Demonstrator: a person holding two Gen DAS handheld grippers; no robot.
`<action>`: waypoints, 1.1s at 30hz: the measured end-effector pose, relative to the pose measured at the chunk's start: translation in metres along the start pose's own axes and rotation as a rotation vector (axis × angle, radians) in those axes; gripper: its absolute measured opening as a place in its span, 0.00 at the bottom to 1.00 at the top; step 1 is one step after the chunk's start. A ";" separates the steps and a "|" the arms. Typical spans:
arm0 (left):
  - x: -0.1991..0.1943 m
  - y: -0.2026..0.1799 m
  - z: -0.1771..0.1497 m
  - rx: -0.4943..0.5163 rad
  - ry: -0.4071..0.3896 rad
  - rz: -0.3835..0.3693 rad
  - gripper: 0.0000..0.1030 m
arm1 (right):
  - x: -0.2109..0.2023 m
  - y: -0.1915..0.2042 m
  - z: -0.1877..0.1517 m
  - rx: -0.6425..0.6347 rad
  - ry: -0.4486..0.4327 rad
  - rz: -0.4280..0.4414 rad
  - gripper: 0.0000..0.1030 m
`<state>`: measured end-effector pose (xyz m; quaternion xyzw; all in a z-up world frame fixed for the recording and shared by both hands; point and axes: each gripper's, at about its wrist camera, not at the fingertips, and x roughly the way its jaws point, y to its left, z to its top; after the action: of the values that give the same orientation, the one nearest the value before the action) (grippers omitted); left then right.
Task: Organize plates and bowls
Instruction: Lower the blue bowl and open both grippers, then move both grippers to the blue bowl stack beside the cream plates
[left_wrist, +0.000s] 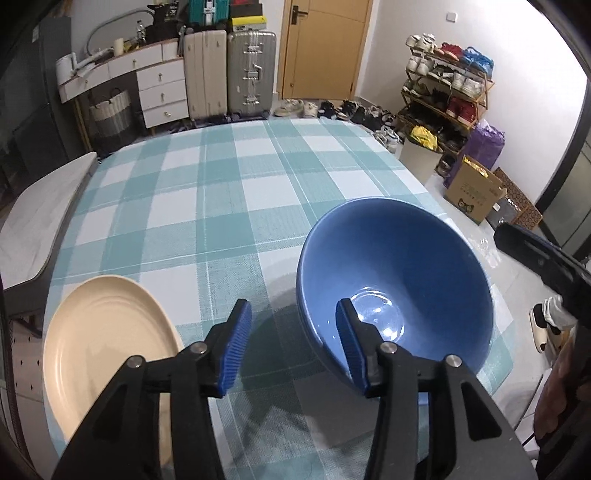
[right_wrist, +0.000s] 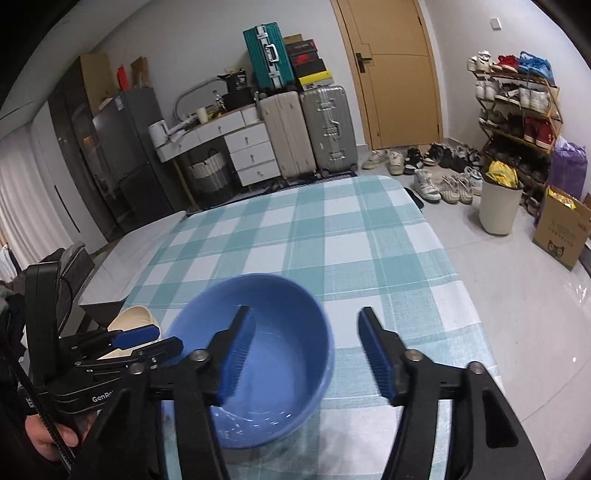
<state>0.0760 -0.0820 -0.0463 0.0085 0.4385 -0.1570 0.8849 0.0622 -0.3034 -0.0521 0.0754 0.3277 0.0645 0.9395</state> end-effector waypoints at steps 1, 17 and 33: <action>-0.004 0.001 -0.001 -0.013 -0.009 -0.003 0.46 | -0.003 0.003 -0.002 -0.009 -0.013 0.003 0.78; -0.079 0.010 -0.037 -0.033 -0.312 0.197 1.00 | -0.048 0.067 -0.041 -0.266 -0.149 0.106 0.99; -0.086 0.019 -0.062 -0.115 -0.303 0.266 1.00 | -0.061 0.087 -0.072 -0.378 -0.204 -0.098 0.99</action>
<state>-0.0156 -0.0316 -0.0196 -0.0079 0.3036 -0.0129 0.9527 -0.0364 -0.2211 -0.0550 -0.1120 0.2161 0.0709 0.9673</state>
